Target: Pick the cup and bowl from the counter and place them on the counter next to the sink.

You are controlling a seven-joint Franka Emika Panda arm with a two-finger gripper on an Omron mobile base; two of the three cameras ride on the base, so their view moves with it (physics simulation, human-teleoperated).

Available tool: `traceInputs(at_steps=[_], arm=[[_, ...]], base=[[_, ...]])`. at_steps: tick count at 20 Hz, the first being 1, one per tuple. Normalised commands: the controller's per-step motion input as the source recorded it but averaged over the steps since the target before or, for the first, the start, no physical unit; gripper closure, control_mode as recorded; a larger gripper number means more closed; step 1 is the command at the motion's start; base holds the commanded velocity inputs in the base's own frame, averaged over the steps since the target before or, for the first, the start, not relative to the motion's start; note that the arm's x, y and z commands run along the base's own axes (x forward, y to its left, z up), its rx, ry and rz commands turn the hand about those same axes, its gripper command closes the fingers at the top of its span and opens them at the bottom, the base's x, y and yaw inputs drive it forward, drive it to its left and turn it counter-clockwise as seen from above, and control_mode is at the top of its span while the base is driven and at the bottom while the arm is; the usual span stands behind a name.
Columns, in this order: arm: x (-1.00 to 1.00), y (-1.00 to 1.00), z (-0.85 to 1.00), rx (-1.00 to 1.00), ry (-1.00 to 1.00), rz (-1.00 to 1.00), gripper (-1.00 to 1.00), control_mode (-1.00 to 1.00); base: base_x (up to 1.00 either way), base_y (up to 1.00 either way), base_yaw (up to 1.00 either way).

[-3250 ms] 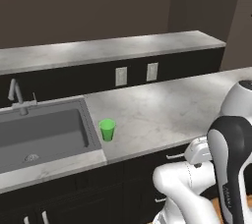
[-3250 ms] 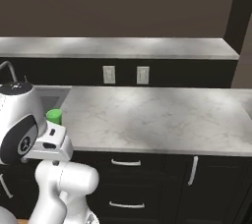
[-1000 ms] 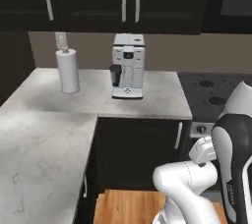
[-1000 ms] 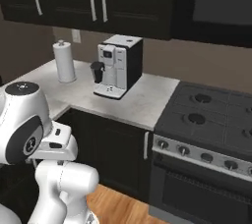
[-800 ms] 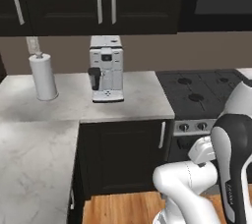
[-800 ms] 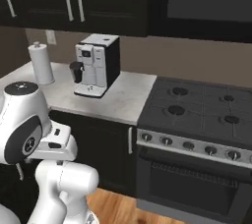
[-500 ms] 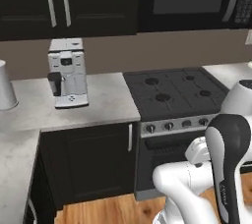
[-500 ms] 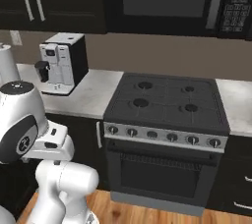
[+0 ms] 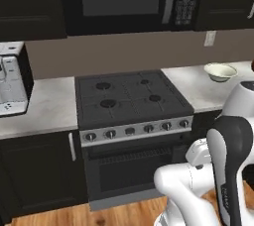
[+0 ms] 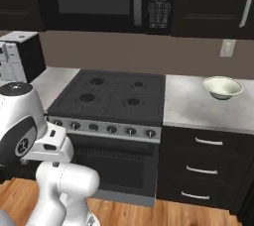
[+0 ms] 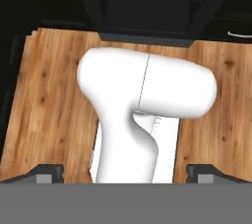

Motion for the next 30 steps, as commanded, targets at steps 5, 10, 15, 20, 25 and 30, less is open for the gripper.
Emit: traceInputs(at_steps=[5, 10, 15, 20, 25, 30], arm=[[0.0, 0.0, 0.0, 0.0, 0.0, 0.0, -1.0, 1.0], [0.0, 0.0, 0.0, 0.0, 0.0, 0.0, -1.0, 1.0], [0.0, 0.0, 0.0, 0.0, 0.0, 0.0, -1.0, 1.0], [0.0, 0.0, 0.0, 0.0, 0.0, 0.0, -1.0, 1.0], [0.0, 0.0, 0.0, 0.0, 0.0, 0.0, -1.0, 1.0], [0.0, 0.0, 0.0, 0.0, 0.0, 0.0, -1.0, 1.0]], base=[[0.47, -1.0, 0.01], [0.73, -0.99, 0.0], [1.0, -0.85, -0.02], [0.96, -0.47, -0.13], [0.0, 0.0, 0.0], [0.0, 0.0, 0.0]])
